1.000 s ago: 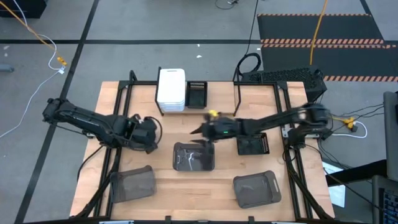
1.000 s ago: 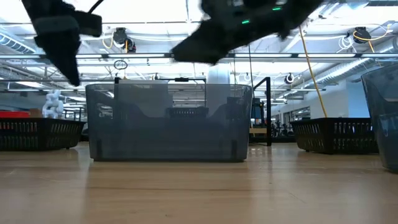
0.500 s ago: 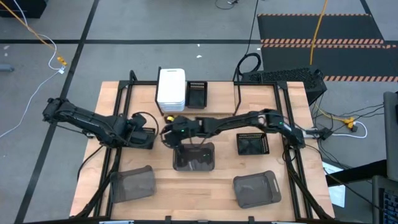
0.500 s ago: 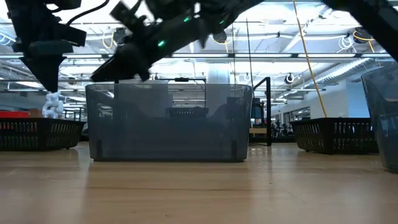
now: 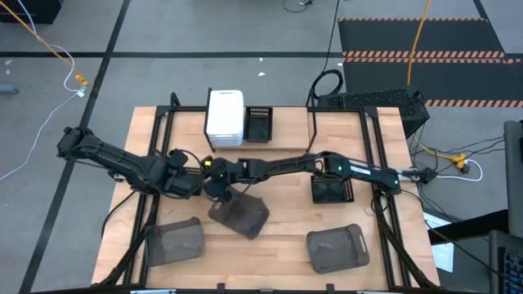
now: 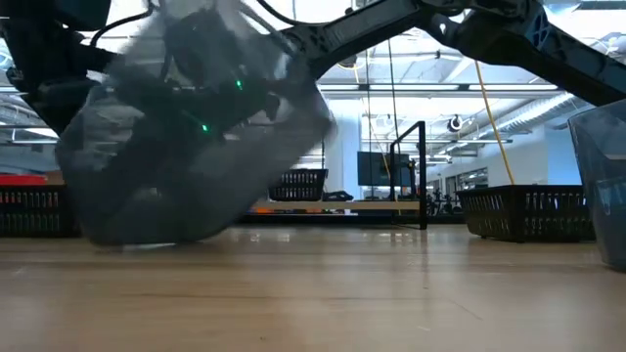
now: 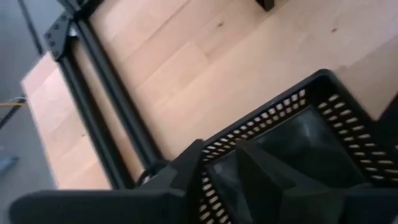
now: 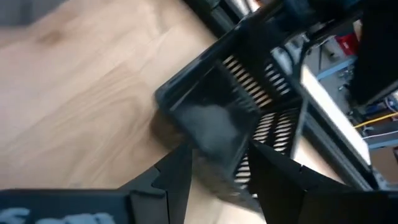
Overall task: Stack baskets on shelf by color
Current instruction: Stack the left black bin on top of the other black bin on the shelf
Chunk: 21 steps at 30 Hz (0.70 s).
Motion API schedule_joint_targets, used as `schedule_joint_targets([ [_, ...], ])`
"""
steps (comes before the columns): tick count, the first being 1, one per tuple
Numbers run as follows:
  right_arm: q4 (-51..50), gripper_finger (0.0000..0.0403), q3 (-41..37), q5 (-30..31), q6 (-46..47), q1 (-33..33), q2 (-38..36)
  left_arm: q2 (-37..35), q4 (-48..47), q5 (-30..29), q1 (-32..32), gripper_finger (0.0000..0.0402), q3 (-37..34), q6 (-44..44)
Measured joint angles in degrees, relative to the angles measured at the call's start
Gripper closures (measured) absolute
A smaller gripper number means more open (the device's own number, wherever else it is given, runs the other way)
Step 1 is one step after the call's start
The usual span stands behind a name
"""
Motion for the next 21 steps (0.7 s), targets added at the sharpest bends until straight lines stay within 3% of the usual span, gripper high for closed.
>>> schedule_joint_targets([
  [9, -10.2, 0.0252, -0.1, 0.2, 0.2, 0.4, -0.6, 0.0, 0.0, -0.2, -0.6, 0.0343, 0.0, 0.7],
  [21, -18.0, 0.0252, -0.3, 2.6, -4.4, 3.5, -3.5, 0.0, 0.0, -0.1, -3.3, 0.0346, 0.1, 0.3],
])
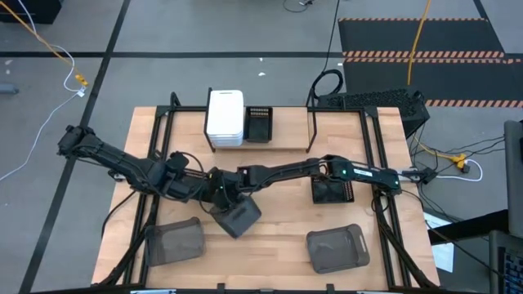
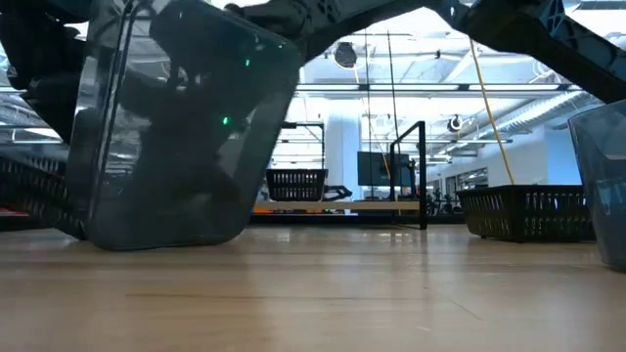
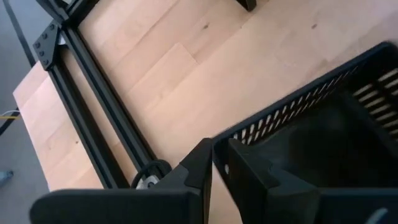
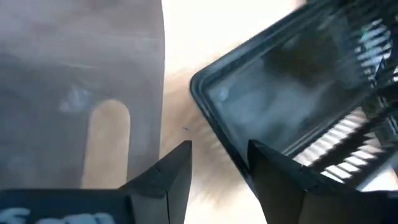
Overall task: Stack baskets on shelf by color
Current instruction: Stack the left black bin on top of the other black bin on the shelf
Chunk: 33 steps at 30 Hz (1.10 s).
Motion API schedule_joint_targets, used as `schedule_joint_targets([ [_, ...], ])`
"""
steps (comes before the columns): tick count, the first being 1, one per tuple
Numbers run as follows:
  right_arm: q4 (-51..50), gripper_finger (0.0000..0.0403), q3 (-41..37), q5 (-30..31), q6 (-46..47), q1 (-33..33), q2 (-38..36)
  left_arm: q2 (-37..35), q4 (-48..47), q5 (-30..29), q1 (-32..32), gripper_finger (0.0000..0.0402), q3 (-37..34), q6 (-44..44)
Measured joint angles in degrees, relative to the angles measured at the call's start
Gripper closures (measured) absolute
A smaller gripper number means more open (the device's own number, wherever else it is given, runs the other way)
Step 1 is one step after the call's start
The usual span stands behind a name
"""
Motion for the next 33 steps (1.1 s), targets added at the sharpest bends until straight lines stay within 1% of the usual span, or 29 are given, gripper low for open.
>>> schedule_joint_targets([
  [7, -11.0, 0.0252, -0.1, -0.1, 3.4, 2.8, -6.9, 0.0, 0.0, 0.4, -2.0, 0.0346, 0.0, -0.2],
  [10, -11.6, 0.0252, -1.6, -0.1, 2.1, 3.6, -9.9, 0.0, 0.0, 0.4, -2.5, 0.0346, 0.0, -0.2],
  [12, -8.7, 0.0252, -3.7, -0.1, -0.7, 3.5, -11.5, 0.0, 0.0, 0.3, -2.5, 0.0346, 0.0, -0.4],
  [14, -2.9, 0.0252, -6.6, 0.0, -4.1, 2.4, -12.2, 0.0, 0.0, 0.0, -2.5, 0.0346, 0.0, -0.9],
  [19, 8.3, 0.0252, -13.6, -0.2, -10.3, -1.7, -11.2, 0.0, 0.1, 0.0, -2.5, 0.0346, 0.0, -1.2],
  [21, 10.1, 0.0252, -16.9, 0.0, -12.3, -3.0, -11.2, 0.0, 0.1, 0.0, -2.5, 0.0346, 0.0, -1.1],
  [26, 21.3, 0.0252, -24.0, -2.3, -13.2, -4.7, -11.2, 0.0, 0.1, -1.0, -2.5, 0.0346, 0.0, -0.4],
  [30, 30.8, 0.0252, -28.3, -7.1, -14.9, -5.5, -11.3, 0.0, 0.2, -2.3, -2.4, 0.0346, 0.0, -1.1],
  [33, 32.4, 0.0252, -29.1, -9.2, -16.2, -5.6, -11.2, 0.0, 0.4, -2.5, -2.4, 0.0346, 0.0, -1.1],
])
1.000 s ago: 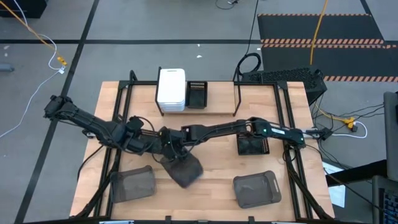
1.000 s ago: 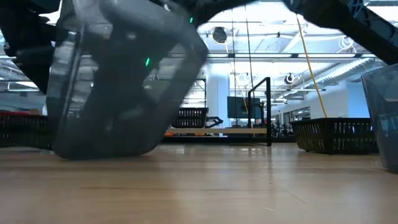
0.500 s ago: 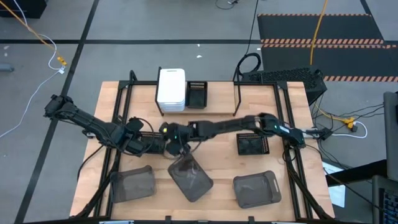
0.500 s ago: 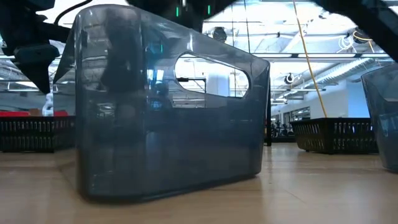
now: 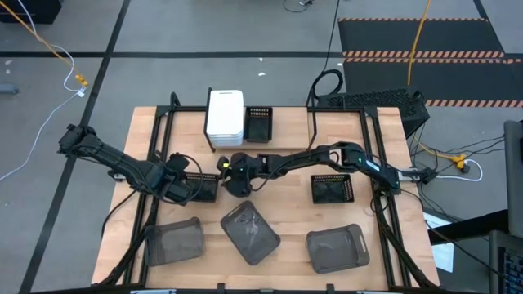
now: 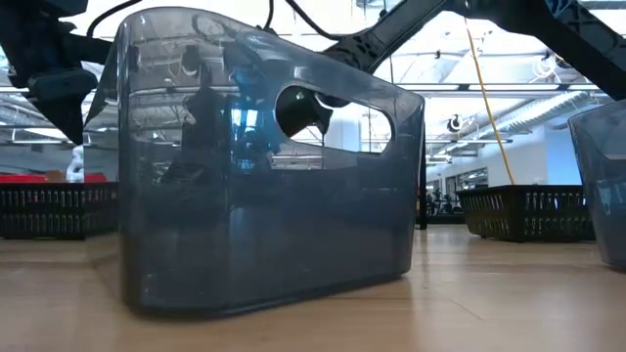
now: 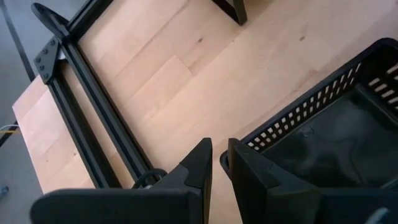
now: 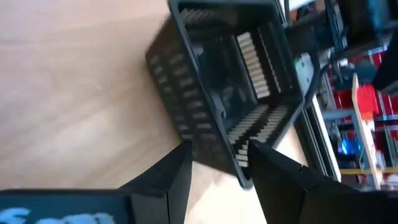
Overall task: Stack baskets on shelf by color
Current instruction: Stack the left black bin on top of the other black bin on the shelf
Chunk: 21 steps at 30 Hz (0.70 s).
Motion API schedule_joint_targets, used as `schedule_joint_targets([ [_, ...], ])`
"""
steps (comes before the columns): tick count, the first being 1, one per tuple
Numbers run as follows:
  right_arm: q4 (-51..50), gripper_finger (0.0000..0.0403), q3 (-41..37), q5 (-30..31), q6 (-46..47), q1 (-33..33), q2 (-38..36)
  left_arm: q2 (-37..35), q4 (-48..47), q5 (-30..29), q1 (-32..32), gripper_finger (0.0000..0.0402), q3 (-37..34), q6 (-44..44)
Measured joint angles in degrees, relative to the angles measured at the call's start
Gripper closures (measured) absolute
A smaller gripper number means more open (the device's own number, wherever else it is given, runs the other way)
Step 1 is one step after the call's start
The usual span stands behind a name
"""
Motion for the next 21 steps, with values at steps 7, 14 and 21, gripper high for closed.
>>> schedule_joint_targets([
  [7, 4.5, 0.0252, 0.3, -3.7, 0.4, -0.1, 1.6, 0.0, 0.0, -1.2, 0.0, 0.0346, 0.0, 0.0],
  [14, 5.9, 0.0254, 0.7, -4.2, 1.2, -0.3, 3.8, 0.0, 0.5, -2.1, 0.1, 0.0346, 0.0, -0.1],
  [21, 5.6, 0.0314, 0.8, -4.3, 3.4, -0.3, 4.0, 0.0, 0.4, -2.2, 0.3, 0.0346, 0.0, 0.4],
])
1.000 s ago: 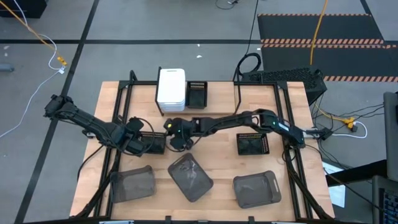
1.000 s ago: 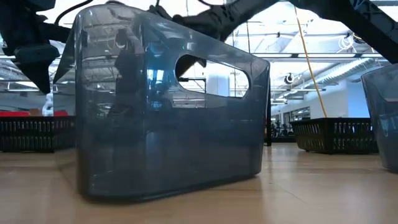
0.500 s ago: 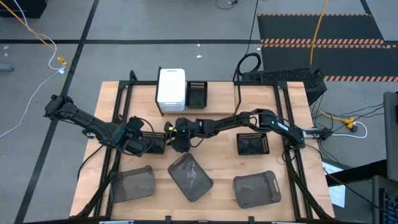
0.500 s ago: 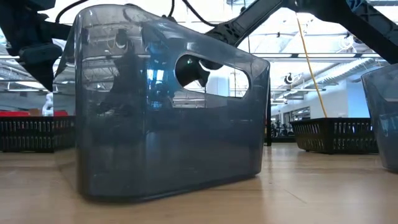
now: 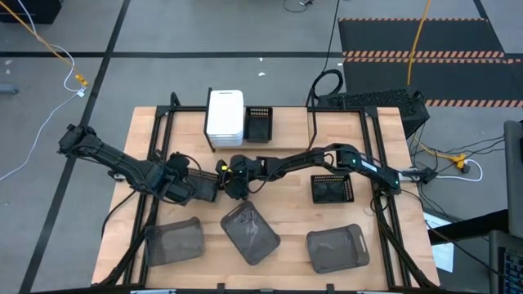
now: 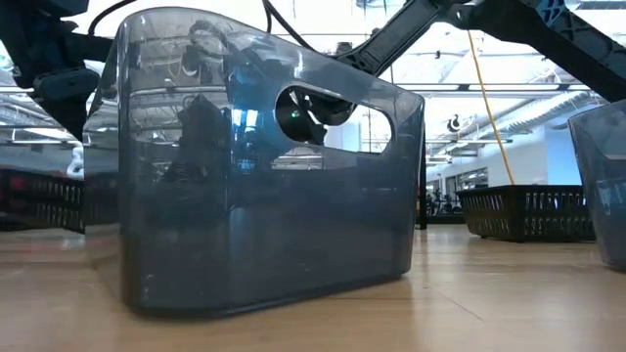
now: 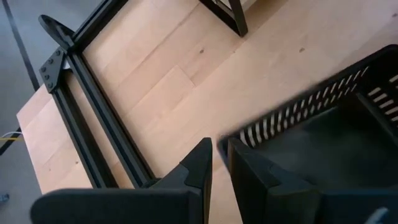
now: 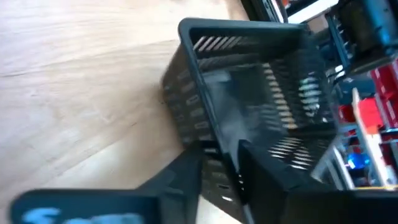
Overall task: Stack baskets on shelf by color
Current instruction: Stack the left black bin on top of the other black bin on the shelf
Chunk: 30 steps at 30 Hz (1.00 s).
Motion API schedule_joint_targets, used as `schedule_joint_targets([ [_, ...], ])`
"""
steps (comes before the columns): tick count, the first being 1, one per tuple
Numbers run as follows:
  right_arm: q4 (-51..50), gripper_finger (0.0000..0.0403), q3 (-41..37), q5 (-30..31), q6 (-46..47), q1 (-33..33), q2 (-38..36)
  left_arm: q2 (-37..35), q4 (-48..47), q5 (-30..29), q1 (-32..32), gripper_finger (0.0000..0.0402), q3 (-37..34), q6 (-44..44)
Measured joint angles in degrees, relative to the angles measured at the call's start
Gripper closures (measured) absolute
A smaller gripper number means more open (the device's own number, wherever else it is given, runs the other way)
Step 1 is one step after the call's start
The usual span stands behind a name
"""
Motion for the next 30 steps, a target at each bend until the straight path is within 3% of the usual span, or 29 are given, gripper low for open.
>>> schedule_joint_targets([
  [5, -5.5, 0.0391, 0.0, 0.0, 3.4, 0.6, -1.8, 0.0, -0.2, 0.2, 0.8, 0.0346, 0.0, 1.1],
  [9, -14.3, 0.0389, 0.0, -1.6, 5.0, 2.1, -7.4, 0.0, -1.5, 2.2, 1.0, 0.0346, 0.0, 0.9],
  [18, -31.6, 0.0398, -0.7, -0.9, 19.4, 3.9, -25.8, 0.0, -3.9, 3.3, 1.0, 0.0346, 0.0, -2.3],
  [22, -35.5, 0.0399, -0.6, 8.2, 26.8, 3.6, -33.6, 0.0, -3.8, 3.3, 1.0, 0.0346, 0.0, -2.5],
  [27, -37.1, 0.0399, -0.6, 27.0, 33.1, 1.4, -39.0, 0.0, -3.6, 3.1, 1.0, 0.0346, 0.0, -3.0],
  [30, -39.4, 0.0400, -0.6, 30.8, 36.8, -2.1, -39.6, 0.0, -3.5, 3.1, 1.0, 0.0346, 0.0, -3.0],
])
